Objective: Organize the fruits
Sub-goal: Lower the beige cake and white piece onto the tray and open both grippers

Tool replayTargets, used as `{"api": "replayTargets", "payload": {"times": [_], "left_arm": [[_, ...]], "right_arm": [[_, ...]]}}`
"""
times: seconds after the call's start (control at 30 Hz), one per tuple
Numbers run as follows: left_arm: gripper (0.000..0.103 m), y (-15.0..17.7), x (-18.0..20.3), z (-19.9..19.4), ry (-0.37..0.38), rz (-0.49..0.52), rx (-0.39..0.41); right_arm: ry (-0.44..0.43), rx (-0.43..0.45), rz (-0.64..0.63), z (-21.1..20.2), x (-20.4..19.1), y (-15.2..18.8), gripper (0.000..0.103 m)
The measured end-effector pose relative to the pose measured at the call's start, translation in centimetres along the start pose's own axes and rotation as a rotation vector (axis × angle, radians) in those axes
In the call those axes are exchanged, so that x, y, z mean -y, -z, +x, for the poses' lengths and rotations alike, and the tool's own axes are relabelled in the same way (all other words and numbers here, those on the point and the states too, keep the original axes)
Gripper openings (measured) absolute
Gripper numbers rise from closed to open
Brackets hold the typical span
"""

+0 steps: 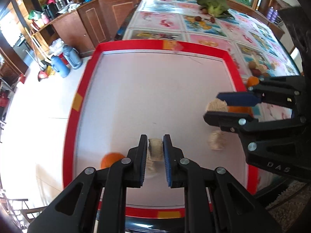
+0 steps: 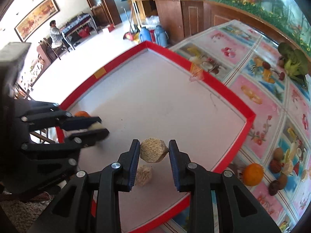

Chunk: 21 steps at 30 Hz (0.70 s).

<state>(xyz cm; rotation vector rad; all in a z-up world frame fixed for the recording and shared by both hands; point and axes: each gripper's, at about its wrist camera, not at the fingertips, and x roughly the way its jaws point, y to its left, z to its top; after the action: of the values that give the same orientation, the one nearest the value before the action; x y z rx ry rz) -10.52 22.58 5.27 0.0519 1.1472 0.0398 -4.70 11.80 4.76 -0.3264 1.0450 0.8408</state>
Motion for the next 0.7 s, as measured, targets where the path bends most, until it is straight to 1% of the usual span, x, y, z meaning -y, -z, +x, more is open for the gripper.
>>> {"api": "replayTargets", "payload": {"times": [0.07,0.17,0.23,0.4,0.43,0.47,0.5,0.53,0.57,0.63,0.67,0.7], "left_arm": [[0.018,-0.1,-0.5,0.0,-0.010,-0.011,0.009],[0.018,-0.5,-1.1,0.4,-0.016,-0.029,0.000],[0.018,-0.7,-1.2,0.7,-0.014,-0.035,-0.005],[0.019,-1.5,-0.9,1.0,-0.038,-0.036,-0.006],[0.024,-1.6,-0.8,1.1,-0.041,-0.034,-0.009],[0.032,-1.7,-0.7,1.3,-0.045,-0.030,-0.022],[0.053,-1.7,-0.6,1.5,-0.057,-0.030,-0.034],[0.068,-1.8,-0.5,1.5,-0.067,-0.031,-0.033],[0.071,-1.8,-0.5,1.4,-0.074,-0.034,-0.027],[0.073,-1.8,-0.4,1.1,-0.065,-0.039,-0.015],[0.076,-1.8,-0.4,1.0,-0.064,-0.044,-0.013],[0.084,-1.8,-0.3,1.0,-0.067,-0.051,-0.015]], "right_arm": [[0.004,-0.015,-0.009,0.4,-0.2,0.0,0.029],[0.011,-0.038,-0.025,1.0,-0.5,0.1,0.029],[0.014,-0.054,-0.035,1.1,-0.6,0.3,0.029],[0.034,-0.084,-0.067,0.9,-0.9,0.7,0.030],[0.040,-0.089,-0.075,0.9,-1.0,0.8,0.031],[0.049,-0.095,-0.084,0.9,-1.1,0.8,0.036],[0.066,-0.103,-0.100,0.8,-1.3,0.8,0.040],[0.075,-0.100,-0.112,0.6,-1.4,0.9,0.046],[0.080,-0.090,-0.124,0.3,-1.5,1.0,0.046],[0.117,-0.057,-0.150,-0.6,-1.7,1.1,0.047],[0.132,-0.042,-0.157,-1.0,-1.8,1.2,0.049],[0.150,-0.023,-0.160,-1.6,-1.8,1.5,0.049]]}}
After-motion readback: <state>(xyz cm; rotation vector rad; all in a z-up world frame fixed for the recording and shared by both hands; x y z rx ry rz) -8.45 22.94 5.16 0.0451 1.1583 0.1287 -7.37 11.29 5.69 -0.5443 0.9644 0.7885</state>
